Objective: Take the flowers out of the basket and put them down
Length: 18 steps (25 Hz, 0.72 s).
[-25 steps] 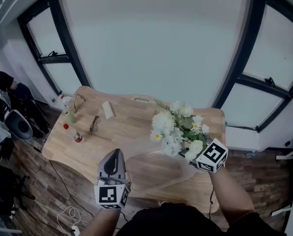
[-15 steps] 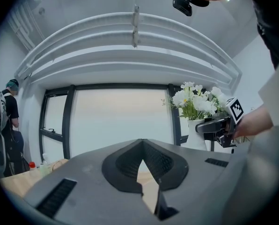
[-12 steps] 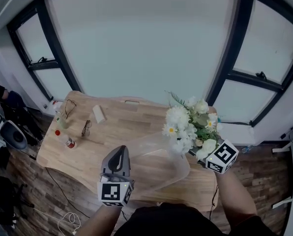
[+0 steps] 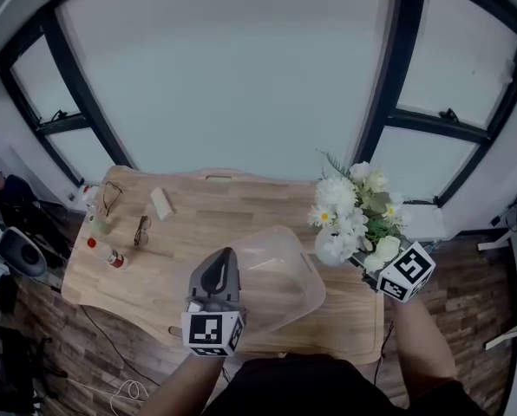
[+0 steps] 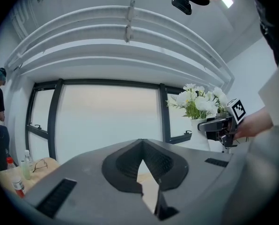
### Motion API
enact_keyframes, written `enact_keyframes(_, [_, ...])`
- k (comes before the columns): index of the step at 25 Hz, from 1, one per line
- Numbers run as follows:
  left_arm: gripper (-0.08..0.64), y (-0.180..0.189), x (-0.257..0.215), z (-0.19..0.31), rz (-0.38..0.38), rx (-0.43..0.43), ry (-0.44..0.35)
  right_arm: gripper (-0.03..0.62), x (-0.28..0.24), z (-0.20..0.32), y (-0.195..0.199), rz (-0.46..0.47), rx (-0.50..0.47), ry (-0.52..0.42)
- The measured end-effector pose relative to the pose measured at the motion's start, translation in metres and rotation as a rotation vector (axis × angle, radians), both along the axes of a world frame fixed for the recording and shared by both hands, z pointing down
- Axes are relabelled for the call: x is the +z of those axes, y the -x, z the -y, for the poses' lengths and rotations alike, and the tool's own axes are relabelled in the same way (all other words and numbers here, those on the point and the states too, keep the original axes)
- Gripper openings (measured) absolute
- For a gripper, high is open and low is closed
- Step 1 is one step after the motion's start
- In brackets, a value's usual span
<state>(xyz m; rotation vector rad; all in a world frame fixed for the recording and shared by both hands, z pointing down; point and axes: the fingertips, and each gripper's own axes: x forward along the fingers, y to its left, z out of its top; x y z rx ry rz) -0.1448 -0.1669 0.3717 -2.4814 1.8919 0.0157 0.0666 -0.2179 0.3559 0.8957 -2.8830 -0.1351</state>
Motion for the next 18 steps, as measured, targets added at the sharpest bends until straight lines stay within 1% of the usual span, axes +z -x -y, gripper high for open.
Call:
enact_keyframes(4, [0.005,-0.007,0.004,0.006,-0.003,0.016,0.014,0.279,0.005,0.001,-0.017,0.008,0.042,0.009])
enact_keyframes(6, [0.005,-0.018,0.002,0.007,-0.002,0.024,0.016,0.279,0.007,-0.001,-0.033,0.013,0.061,0.014])
enact_keyframes(10, [0.005,-0.041,-0.003,0.005,0.024,0.035,0.011,0.279,0.012,-0.005,-0.067,0.02,0.103,0.02])
enact_keyframes(18, [0.005,-0.051,0.006,0.008,0.03,0.054,0.043,0.279,0.036,-0.006,-0.09,0.008,0.165,0.04])
